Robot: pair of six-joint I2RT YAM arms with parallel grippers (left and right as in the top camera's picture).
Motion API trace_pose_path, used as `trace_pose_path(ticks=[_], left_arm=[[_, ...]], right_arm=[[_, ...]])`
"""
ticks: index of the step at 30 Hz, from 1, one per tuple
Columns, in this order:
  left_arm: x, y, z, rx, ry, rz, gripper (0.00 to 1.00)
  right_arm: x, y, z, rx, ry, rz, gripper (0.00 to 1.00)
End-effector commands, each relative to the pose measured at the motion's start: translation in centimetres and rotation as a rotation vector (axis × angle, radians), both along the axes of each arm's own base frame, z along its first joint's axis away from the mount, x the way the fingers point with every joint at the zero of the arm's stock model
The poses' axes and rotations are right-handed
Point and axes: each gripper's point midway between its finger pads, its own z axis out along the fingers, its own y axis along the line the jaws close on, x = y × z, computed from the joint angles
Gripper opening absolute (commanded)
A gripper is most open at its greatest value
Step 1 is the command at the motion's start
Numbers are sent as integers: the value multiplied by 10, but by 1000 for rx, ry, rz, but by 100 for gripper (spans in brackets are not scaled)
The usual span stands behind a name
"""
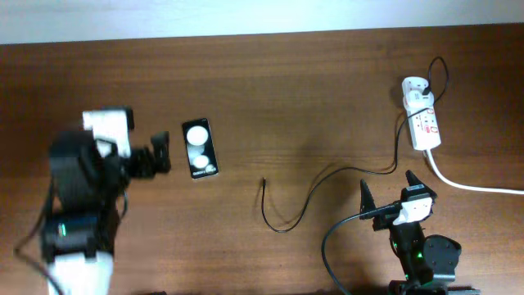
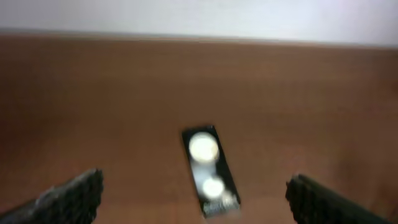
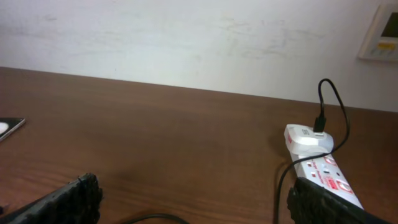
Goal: Plug charger to phone and switch on socket
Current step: 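Move the left gripper over the black phone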
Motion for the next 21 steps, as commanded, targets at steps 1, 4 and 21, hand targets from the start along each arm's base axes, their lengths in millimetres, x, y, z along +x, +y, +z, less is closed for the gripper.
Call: trace_pose_path(ticks=[1,4,21], left_arm=[[36,-9,13,-53,119,-55,99],[47,-10,-15,-77,234,-64,99],[101,-51,-66,-108,562,9,99]], right_arm=[[0,0,-2,5,10,-5,99],[0,0,-2,5,10,-5,99],[0,0,-2,5,10,-5,98]])
